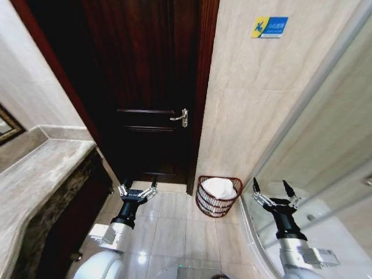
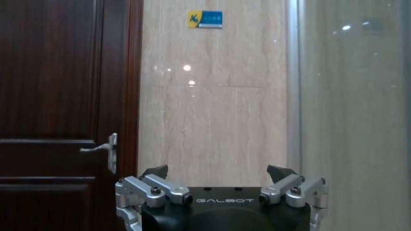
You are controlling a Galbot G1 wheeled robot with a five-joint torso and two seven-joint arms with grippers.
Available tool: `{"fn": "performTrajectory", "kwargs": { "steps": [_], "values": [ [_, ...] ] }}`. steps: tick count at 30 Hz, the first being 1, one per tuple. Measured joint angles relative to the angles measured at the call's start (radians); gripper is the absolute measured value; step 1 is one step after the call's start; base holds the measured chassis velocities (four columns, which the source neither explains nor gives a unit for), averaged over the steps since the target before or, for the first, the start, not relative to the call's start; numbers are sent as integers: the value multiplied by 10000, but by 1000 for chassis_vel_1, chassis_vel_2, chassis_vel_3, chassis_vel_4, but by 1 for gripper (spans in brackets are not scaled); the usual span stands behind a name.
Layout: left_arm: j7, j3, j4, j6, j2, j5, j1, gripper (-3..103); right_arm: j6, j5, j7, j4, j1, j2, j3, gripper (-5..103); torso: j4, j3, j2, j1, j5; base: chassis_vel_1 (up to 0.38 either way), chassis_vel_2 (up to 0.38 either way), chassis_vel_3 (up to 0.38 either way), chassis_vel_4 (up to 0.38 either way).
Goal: Discard the used towel into the hamper.
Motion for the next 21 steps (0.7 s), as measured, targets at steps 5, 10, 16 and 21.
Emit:
{"fn": "performTrajectory", "kwargs": {
  "steps": [5, 10, 16, 21],
  "values": [
    [0, 0, 0, 0, 0, 0, 1, 100, 0, 0, 0, 0, -1, 0, 0, 100, 0, -2, 3, -4, 0, 325, -327, -305, 320],
    [0, -1, 0, 0, 0, 0, 0, 100, 0, 0, 0, 1, -2, 0, 0, 100, -1, -2, 4, -6, -6, 315, -315, -311, 317],
    [0, -1, 0, 0, 0, 0, 2, 100, 0, 0, 0, -1, -4, 1, 0, 100, -1, -4, 7, -11, -1, 245, -212, -235, 214],
    [0, 0, 0, 0, 0, 0, -1, 100, 0, 0, 0, -1, 2, 1, 0, 100, -1, 0, 3, -1, 2, 44, -23, -73, 61]
  ]
}}
